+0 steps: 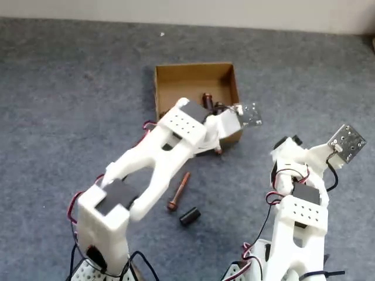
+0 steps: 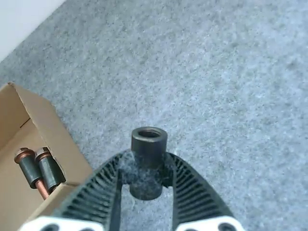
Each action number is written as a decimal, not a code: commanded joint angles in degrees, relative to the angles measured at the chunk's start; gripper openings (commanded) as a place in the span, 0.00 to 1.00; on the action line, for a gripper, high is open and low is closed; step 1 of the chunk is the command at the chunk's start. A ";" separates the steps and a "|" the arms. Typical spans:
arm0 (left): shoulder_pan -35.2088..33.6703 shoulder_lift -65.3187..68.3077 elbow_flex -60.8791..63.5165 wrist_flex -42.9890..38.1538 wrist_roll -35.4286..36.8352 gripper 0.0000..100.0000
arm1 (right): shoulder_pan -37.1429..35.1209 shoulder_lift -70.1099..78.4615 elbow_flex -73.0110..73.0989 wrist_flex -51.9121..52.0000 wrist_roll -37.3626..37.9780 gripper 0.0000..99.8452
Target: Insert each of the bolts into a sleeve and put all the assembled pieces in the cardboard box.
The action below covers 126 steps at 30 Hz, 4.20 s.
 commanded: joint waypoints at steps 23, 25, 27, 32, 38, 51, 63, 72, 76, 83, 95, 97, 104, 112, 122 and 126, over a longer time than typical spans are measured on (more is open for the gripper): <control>-12.70 -68.00 41.71 -12.13 23.82 0.01 | -10.33 -3.47 -1.45 5.93 8.00 0.01; -13.93 -72.40 44.70 -14.51 26.90 0.01 | -13.05 -7.25 -1.01 6.73 9.76 0.01; -14.55 -77.05 48.48 -17.14 29.19 0.01 | -15.52 -12.79 -0.84 8.13 10.37 0.01; -16.13 -89.27 57.36 -22.15 34.02 0.01 | -23.78 -24.92 2.77 11.21 13.54 0.01; -16.31 -102.55 62.73 -22.42 37.36 0.01 | -34.07 -30.99 8.57 11.12 18.73 0.01; -14.90 -100.44 64.75 -22.42 32.62 0.01 | -26.86 -31.78 8.84 10.95 18.46 0.01; -2.68 -45.32 33.36 -9.23 15.56 0.12 | -3.65 -31.43 10.15 -3.03 7.74 0.01; 2.07 -16.48 11.56 0.53 8.53 0.19 | 1.89 -31.43 9.98 -3.74 5.71 0.01; 3.03 -8.31 4.70 0.88 7.47 0.19 | 1.89 -31.43 9.98 -3.74 5.80 0.01; 2.68 3.91 -5.67 0.79 3.34 0.19 | 1.89 -31.43 9.98 -3.74 5.89 0.01; 0.66 16.66 -15.96 0.97 -0.35 0.19 | 1.71 -31.43 9.98 -3.74 6.15 0.01; 0.75 17.80 -15.96 0.97 -0.35 0.17 | 1.71 -31.43 9.98 -3.74 6.15 0.01; 1.10 19.38 -15.60 1.41 -0.35 0.05 | 1.63 -31.43 9.98 -3.74 6.24 0.01; 1.10 15.52 -15.25 7.91 0.00 0.00 | 1.63 -31.43 9.98 -3.74 6.24 0.01; 0.66 7.08 -5.76 -0.18 0.00 0.01 | 1.63 -31.43 9.98 -3.74 6.24 0.01; 0.66 7.08 -5.67 -2.55 -0.18 0.06 | 1.63 -31.43 9.98 -3.74 6.24 0.01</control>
